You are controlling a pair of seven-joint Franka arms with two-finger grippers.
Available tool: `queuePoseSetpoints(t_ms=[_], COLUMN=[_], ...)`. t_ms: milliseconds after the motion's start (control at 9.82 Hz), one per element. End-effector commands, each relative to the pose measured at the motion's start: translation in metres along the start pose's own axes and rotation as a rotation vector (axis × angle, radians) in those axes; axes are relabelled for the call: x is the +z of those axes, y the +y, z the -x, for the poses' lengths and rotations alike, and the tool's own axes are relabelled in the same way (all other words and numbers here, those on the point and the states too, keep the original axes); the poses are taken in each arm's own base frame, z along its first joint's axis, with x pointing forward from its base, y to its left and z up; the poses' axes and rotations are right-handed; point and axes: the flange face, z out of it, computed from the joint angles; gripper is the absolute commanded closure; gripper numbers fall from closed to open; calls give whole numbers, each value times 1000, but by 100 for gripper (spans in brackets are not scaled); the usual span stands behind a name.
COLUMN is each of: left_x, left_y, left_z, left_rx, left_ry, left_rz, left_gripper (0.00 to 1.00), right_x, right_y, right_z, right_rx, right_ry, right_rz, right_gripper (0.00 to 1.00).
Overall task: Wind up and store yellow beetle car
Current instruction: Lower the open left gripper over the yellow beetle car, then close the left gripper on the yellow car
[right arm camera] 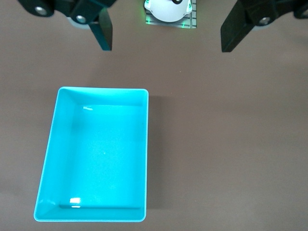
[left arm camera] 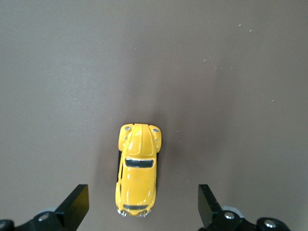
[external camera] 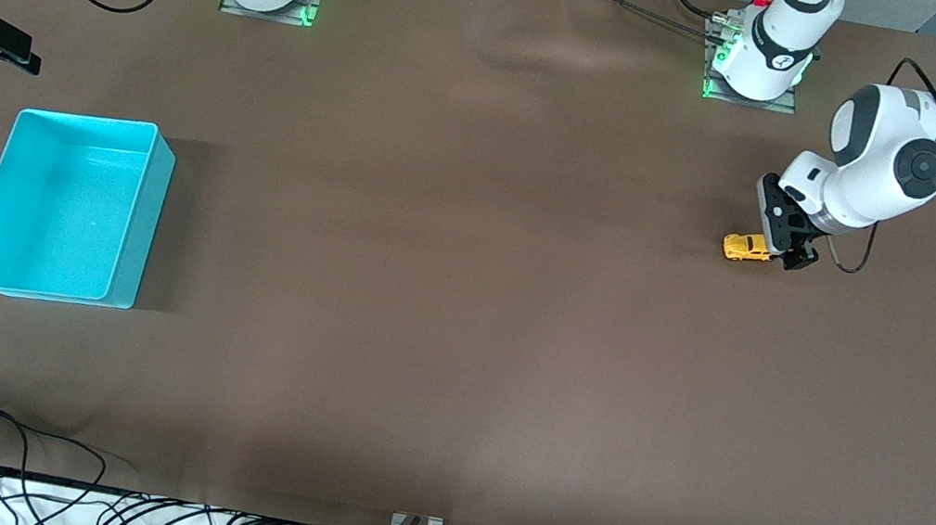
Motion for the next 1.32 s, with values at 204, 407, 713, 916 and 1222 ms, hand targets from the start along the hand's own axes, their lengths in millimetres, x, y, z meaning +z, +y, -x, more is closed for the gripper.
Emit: queuePoseSetpoints(t_ms=[204, 407, 713, 916, 1222], left_x=[51, 54, 53, 50, 44], left_y=[-10, -8, -7, -8, -13], left_z=[21, 24, 24, 23, 22], left_rx=[120, 129, 146, 151, 156], left_ry=[22, 22, 21, 22, 23], left_rz=[-54, -48, -50, -57, -73], left_gripper=[3, 19, 53, 63, 91], right_x=[-4, -4, -1, -1, -1], right_y=[3, 8, 8, 8, 9], right_z=[4, 5, 7, 7, 7], right_rx=[-8, 1, 3, 2, 4], right_ry=[-9, -10, -30, -30, -31], right_rz=[-41, -43, -46, -48, -48], right_gripper=[0, 0, 0, 0, 0])
